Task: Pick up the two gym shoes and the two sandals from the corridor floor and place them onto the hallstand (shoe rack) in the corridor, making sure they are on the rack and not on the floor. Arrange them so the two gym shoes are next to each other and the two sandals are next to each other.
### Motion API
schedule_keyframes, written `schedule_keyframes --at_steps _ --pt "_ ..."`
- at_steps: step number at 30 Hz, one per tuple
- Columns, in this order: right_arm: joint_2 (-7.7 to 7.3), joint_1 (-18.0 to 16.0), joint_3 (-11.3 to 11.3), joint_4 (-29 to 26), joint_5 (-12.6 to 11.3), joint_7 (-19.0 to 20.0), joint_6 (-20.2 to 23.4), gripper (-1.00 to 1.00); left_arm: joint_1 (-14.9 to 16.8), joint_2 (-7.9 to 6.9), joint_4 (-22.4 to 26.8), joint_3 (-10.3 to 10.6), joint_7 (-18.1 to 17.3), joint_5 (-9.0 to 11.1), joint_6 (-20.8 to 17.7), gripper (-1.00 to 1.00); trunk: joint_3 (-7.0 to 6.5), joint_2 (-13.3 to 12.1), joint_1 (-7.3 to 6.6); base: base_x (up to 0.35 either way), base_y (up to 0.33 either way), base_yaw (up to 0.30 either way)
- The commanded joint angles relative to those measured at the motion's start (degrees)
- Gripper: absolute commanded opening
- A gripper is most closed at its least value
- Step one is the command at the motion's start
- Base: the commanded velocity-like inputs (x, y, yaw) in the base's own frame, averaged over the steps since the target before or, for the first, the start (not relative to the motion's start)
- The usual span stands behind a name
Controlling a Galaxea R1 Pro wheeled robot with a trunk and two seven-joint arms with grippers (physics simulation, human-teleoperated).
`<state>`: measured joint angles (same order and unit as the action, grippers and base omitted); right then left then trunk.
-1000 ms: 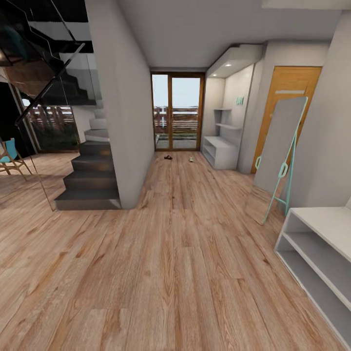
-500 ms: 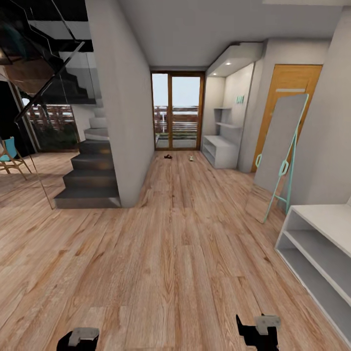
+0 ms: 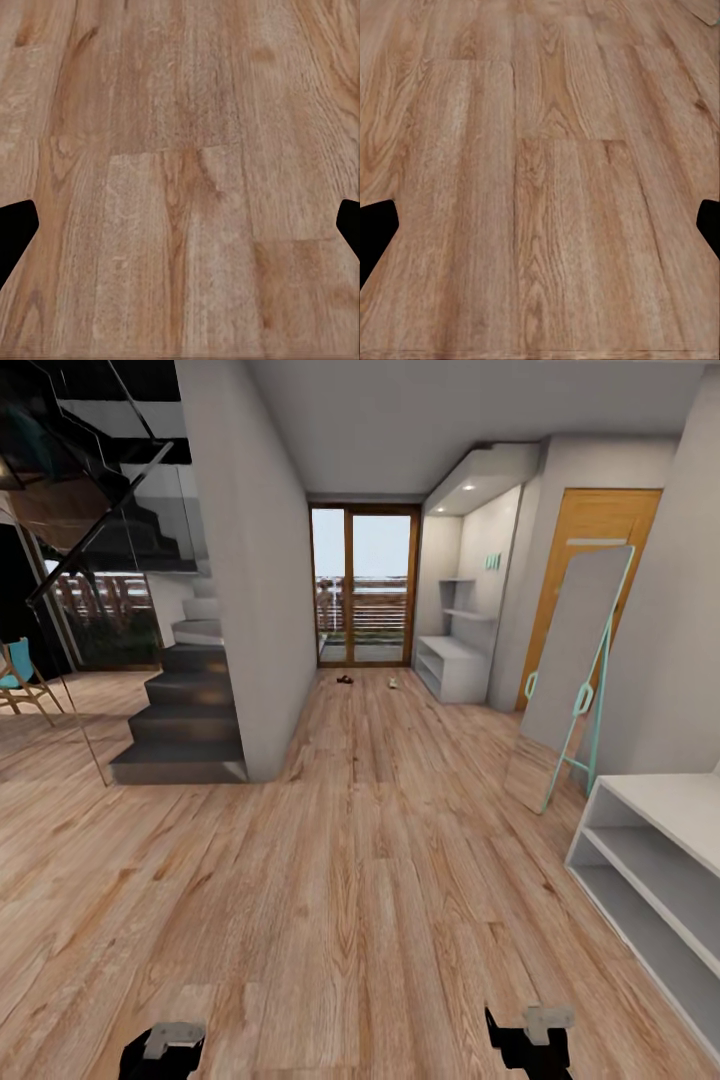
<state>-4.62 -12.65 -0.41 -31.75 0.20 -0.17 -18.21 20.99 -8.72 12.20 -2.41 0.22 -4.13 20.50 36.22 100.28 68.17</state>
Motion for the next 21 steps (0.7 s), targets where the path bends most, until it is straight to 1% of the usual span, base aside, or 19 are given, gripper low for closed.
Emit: schedule_keyframes --at_steps 1,2,3,6,7,11,21 --pt "0.01 -0.1 0.0 1.0 0.0 0.0 -0.2 1.00 0.0 0.05 -0.2 -0.3 0.0 -0.1 0.3 1.00 0.24 0.4 0.22 0.000 0.000 0.000" --pt "0.02 -0.1 0.0 1.8 0.0 0.0 -0.2 1.00 -0.1 0.08 -0.4 -0.4 0.0 0.3 0.3 1.00 0.42 0.8 0.44 0.000 0.000 0.000" --pt "0.04 -0.1 0.0 4.4 0.0 0.2 -0.3 1.00 -0.2 0.10 -1.4 -0.5 -0.1 3.4 1.1 1.00 0.60 1.2 0.66 0.000 0.000 0.000" --pt "0.04 -0.1 0.2 5.1 0.0 0.3 -0.3 1.00 -0.2 0.10 -1.7 -0.5 -0.2 5.0 1.4 1.00 1.13 2.4 1.32 0.000 0.000 0.000" --pt "0.04 -0.1 0.4 5.5 0.0 0.3 -0.4 1.00 -0.2 0.14 -2.2 -0.5 -0.3 5.9 1.7 1.00 1.31 2.8 1.54 0.000 0.000 0.000" --pt "0.04 -0.1 0.5 5.8 0.0 0.3 -0.4 1.00 -0.2 0.18 -3.0 -0.3 -0.3 6.2 1.8 1.00 2.03 4.5 2.42 0.000 0.000 0.000" --pt "0.25 -0.1 0.7 5.9 0.1 0.5 -0.4 1.00 -0.2 0.43 -3.5 0.0 -0.5 6.1 1.8 1.00 3.83 8.5 4.61 0.000 0.000 0.000"
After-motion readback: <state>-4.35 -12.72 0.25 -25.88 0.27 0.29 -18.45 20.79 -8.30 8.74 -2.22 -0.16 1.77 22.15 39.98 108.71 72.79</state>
